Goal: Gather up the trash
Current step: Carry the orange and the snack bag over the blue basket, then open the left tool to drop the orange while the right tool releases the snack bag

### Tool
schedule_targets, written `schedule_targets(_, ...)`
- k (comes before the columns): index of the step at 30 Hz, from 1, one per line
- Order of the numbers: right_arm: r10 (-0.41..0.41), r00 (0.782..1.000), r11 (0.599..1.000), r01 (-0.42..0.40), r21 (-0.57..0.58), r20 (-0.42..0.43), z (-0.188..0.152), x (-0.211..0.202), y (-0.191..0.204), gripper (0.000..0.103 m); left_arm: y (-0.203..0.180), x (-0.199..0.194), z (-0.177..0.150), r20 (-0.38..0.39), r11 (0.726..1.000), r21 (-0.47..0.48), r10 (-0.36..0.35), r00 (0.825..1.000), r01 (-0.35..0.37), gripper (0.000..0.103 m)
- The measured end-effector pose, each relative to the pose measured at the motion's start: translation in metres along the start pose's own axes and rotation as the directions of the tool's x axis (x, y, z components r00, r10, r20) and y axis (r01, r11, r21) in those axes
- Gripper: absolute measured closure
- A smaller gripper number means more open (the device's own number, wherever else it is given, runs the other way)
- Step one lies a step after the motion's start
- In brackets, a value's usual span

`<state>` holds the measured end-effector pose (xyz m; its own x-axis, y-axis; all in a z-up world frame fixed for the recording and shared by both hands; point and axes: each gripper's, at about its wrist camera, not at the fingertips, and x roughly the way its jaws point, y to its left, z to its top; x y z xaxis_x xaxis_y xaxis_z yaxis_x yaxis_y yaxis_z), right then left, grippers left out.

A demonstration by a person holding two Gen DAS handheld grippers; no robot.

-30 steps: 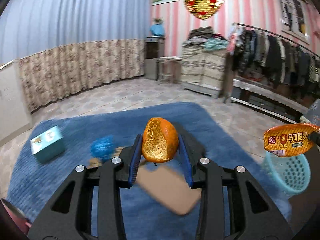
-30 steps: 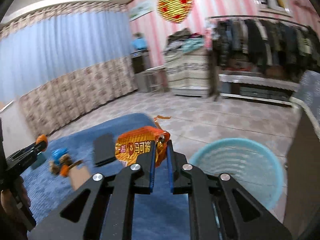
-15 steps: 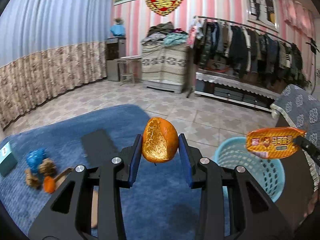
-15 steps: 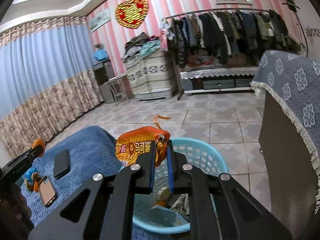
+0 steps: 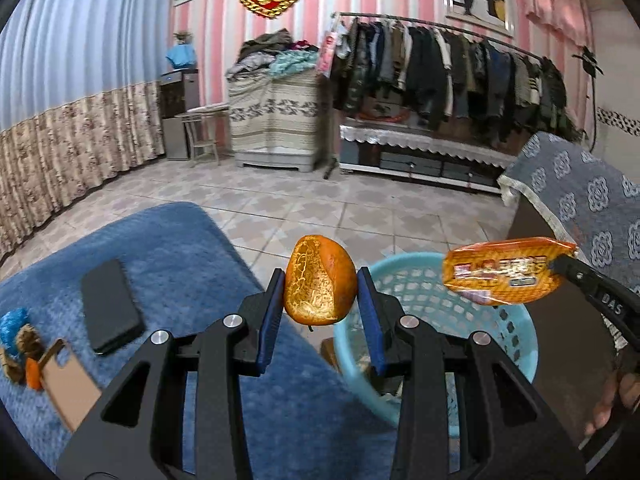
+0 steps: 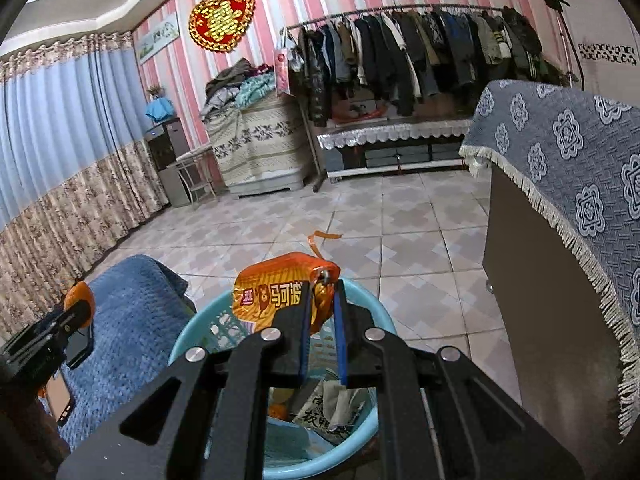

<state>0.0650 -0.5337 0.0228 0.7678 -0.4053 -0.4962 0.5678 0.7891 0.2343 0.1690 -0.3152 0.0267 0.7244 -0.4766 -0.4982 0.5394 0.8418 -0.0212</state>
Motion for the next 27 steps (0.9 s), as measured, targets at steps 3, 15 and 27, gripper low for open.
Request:
schedule_targets(3, -0.013, 0.999, 1.0, 0.014, 0.025, -0.035, -0.004, 0.01, -0.005, 0.092, -0.014, 0.011, -0.004, -0.008, 0.999, 0.02, -0.028, 1.0, 0.028, 0.068)
schedule_targets(15, -0.022, 0.993, 0.999, 0.027, 0.045, -0.114, -0.013, 0.031, -0.013, 0.092, -0.053, 0.061, -0.009, -0.092, 0.995, 0.057, -0.082, 0.992, 0.087, 0.068)
schedule_targets(27, -0.03, 0.991, 0.998, 0.038, 0.059, -0.129, -0.016, 0.032, -0.016, 0.092, -0.06, 0.062, 0.001, -0.068, 0.993, 0.088, -0.066, 0.996, 0.072, 0.039)
